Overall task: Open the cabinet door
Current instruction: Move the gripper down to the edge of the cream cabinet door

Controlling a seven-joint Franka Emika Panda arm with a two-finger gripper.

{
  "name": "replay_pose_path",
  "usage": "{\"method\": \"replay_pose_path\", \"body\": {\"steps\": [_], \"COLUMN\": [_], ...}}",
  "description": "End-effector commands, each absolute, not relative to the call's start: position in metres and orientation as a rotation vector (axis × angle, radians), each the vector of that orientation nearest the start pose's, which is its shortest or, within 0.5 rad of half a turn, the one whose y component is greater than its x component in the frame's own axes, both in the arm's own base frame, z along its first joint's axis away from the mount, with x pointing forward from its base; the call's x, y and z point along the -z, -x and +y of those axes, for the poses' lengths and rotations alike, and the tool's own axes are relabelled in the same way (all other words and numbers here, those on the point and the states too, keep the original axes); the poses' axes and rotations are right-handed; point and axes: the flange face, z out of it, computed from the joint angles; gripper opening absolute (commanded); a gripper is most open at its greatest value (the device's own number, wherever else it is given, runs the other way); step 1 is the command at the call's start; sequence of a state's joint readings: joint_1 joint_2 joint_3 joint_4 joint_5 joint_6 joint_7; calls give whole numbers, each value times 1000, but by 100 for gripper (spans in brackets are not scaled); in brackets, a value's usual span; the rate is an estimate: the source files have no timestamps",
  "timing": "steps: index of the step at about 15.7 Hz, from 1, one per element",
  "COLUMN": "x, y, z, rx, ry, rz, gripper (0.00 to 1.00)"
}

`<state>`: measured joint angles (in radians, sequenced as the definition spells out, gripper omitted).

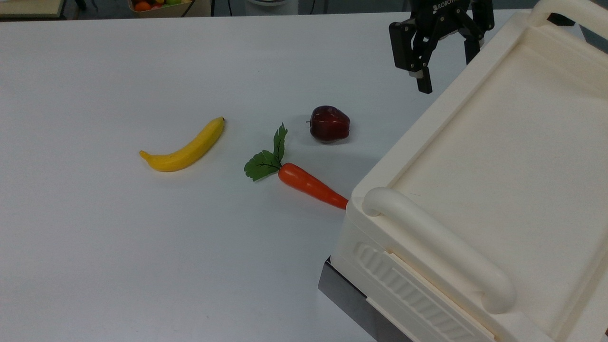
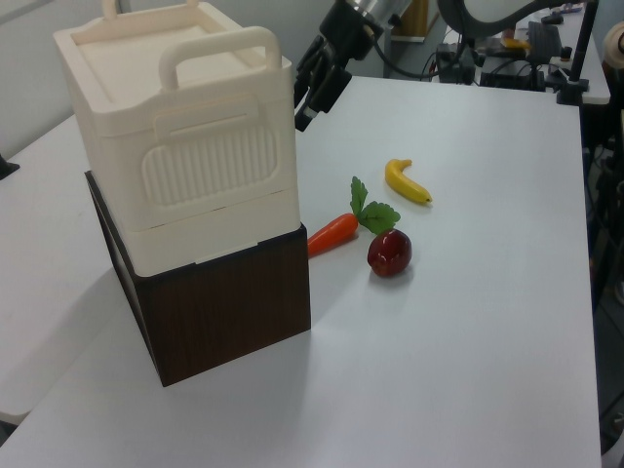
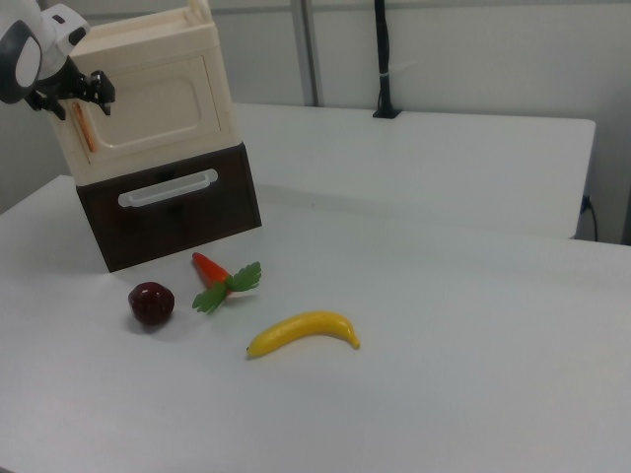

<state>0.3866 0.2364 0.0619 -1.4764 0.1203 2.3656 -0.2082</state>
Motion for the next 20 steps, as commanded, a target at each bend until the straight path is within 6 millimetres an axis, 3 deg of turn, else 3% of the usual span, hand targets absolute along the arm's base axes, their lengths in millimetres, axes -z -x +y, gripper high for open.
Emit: {"method": "replay_pose_path", "body": {"steps": [1,4,7,10,14,20], "x": [-621,-619,-617,-617,-615,-624], "y": [-614,-611,-610,-608,-606,-596], "z": [300,306,307,310,306,290], "rx": [938,931,926,919,885,759], "ry": [2640,2636,2630,2622,2637,2686], "rz": [-856,-874,-908,-918,-921,-928], "gripper": [66,35,29,13,8,8]}}
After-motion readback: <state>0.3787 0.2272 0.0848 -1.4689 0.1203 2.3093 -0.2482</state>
